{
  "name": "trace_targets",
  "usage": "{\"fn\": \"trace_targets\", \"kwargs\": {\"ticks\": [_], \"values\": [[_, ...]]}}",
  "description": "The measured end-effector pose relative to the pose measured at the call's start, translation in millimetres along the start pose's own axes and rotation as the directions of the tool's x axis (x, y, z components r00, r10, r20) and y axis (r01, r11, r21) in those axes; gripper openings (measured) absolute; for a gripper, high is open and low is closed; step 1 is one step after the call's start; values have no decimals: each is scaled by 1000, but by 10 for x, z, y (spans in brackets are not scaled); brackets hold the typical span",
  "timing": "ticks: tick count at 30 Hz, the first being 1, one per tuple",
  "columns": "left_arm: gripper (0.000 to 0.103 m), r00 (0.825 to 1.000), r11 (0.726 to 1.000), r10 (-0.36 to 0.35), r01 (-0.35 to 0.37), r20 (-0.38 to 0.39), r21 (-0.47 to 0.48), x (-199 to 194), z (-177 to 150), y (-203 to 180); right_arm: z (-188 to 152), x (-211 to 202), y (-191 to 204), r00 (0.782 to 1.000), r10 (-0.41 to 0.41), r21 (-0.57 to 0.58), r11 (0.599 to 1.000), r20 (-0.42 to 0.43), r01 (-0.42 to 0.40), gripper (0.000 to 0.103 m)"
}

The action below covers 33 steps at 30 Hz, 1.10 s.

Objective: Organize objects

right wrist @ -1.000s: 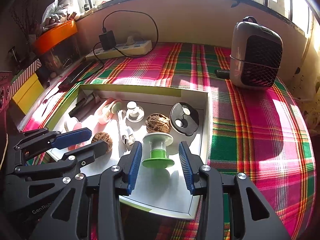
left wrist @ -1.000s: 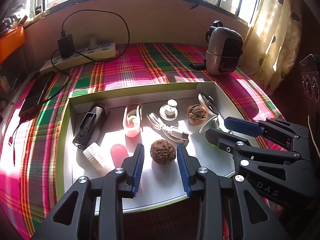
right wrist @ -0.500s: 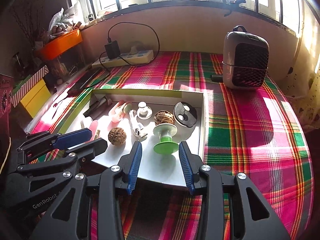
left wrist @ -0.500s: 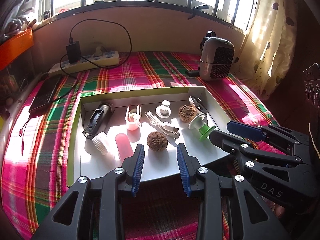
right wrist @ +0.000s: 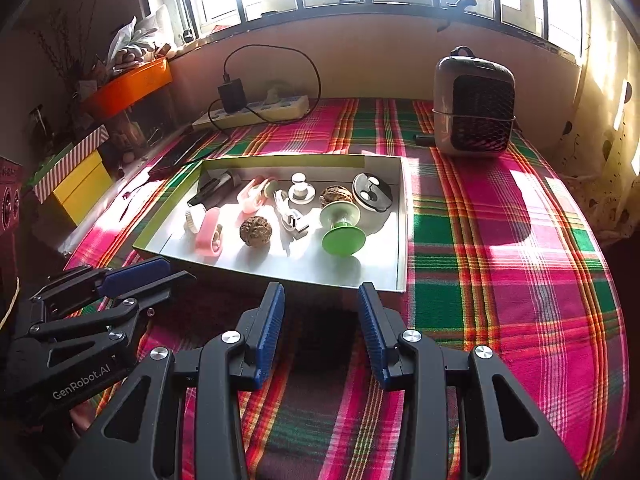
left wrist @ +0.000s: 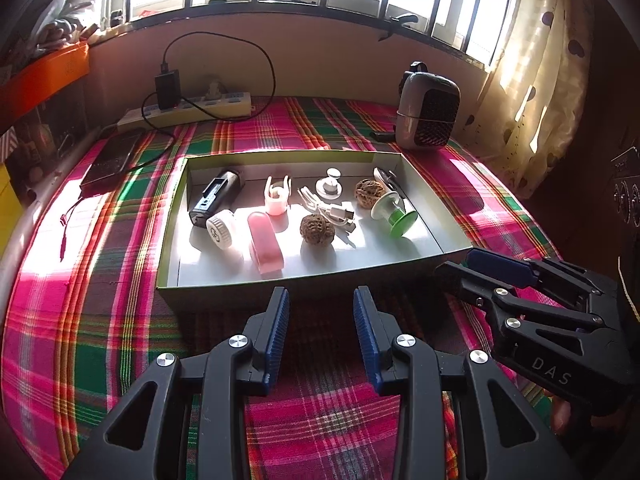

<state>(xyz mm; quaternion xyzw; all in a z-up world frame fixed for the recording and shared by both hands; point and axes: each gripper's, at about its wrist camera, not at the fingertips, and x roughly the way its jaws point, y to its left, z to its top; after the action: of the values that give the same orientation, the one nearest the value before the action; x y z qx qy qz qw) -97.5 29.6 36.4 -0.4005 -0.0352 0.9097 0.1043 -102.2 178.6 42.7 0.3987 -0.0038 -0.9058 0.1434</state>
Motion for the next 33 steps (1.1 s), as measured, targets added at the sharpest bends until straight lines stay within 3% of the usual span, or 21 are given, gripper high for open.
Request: {"fn": "trace_targets", "kwargs": {"ticks": [15, 23, 33], "values": [[32, 994, 997, 62, -66, -87, -44, 12, -420, 131, -404, -6, 53, 997, -25, 1, 1000, -73, 25, 40], [32, 993, 993, 97, -101, -62, -57, -16, -485, 100, -512, 2, 25, 994, -59, 1, 998, -90, 59, 40], [33, 983, 984, 177, -177, -52, -9, 17, -511, -38, -552, -19, 13, 991, -108, -20, 994, -78, 107, 41]]}}
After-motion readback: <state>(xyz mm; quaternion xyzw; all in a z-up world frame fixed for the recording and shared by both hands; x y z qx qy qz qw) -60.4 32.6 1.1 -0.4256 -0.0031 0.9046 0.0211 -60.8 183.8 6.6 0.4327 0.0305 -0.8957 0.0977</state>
